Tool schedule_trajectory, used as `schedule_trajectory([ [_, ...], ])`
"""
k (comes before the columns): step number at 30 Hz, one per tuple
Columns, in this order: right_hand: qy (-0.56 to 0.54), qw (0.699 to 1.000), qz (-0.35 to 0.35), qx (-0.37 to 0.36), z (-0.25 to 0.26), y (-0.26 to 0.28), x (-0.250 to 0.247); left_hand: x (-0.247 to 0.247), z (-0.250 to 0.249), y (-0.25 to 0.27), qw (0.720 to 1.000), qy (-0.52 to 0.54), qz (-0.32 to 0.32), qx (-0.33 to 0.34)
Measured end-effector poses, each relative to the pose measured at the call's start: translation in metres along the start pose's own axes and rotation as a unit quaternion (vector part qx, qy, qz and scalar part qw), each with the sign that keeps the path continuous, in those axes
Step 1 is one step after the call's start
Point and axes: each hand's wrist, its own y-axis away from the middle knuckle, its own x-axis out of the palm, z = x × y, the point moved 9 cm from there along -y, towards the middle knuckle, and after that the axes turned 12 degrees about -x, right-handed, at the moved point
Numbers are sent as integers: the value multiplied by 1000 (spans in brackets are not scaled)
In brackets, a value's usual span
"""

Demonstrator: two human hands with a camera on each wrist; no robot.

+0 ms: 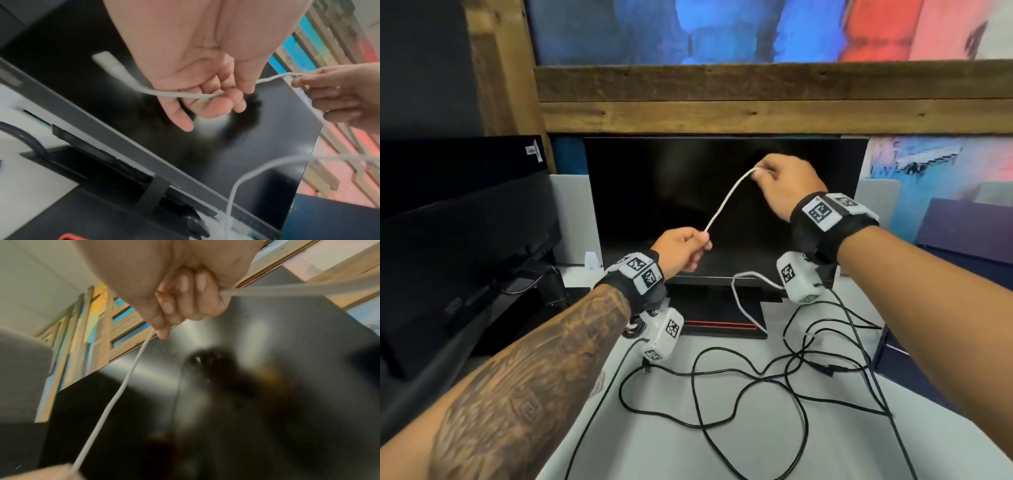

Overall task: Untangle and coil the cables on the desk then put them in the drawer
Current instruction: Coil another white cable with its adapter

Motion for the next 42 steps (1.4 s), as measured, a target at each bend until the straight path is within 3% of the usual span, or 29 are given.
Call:
schedule_trajectory([
  [2, 24, 999, 0, 39, -17, -2, -5, -3, 12, 3, 999, -36, 2, -2],
  [4, 125, 991, 47, 22, -19, 0, 2, -6, 16, 3, 999, -48, -4, 5],
  [6, 229, 966, 66, -99, 7, 7, 13, -5, 10, 3, 999, -50, -10, 12],
  [8, 217, 947, 107, -209, 37, 21, 38, 3, -1, 7, 1000, -17, 3, 19],
  [9, 182, 946, 145, -227, 46, 28, 52, 8, -8, 10, 1000, 4, 11, 23],
  [12, 18, 963, 231, -135, 38, 41, 82, 15, -21, 13, 998, 49, 29, 18],
  [15, -32, 976, 194, -94, 28, 39, 70, 15, -13, 14, 995, 80, 45, -26],
  [18, -67, 984, 150, -74, 19, 40, 61, 28, -3, 20, 983, 112, 112, -92],
  [21, -159, 982, 91, -50, 13, 44, 58, 41, -8, 29, 946, 218, 200, -129],
  [26, -252, 967, 40, -14, -1, 59, 66, 44, -48, 39, 881, 392, 261, -55],
  [29, -238, 969, 62, -3, 0, 75, 84, 39, -65, 36, 867, 439, 237, -2],
  [33, -154, 966, 205, -21, 3, 116, 131, 17, -73, 24, 877, 453, 154, 52],
  [35, -98, 960, 255, -57, 10, 133, 141, 10, -69, 16, 895, 425, 127, 59],
  [38, -72, 961, 245, -107, 32, 134, 126, 1, -49, 6, 930, 358, 73, 48],
  [42, -54, 971, 176, -151, 49, 117, 90, -7, -28, 0, 966, 256, 10, 24],
])
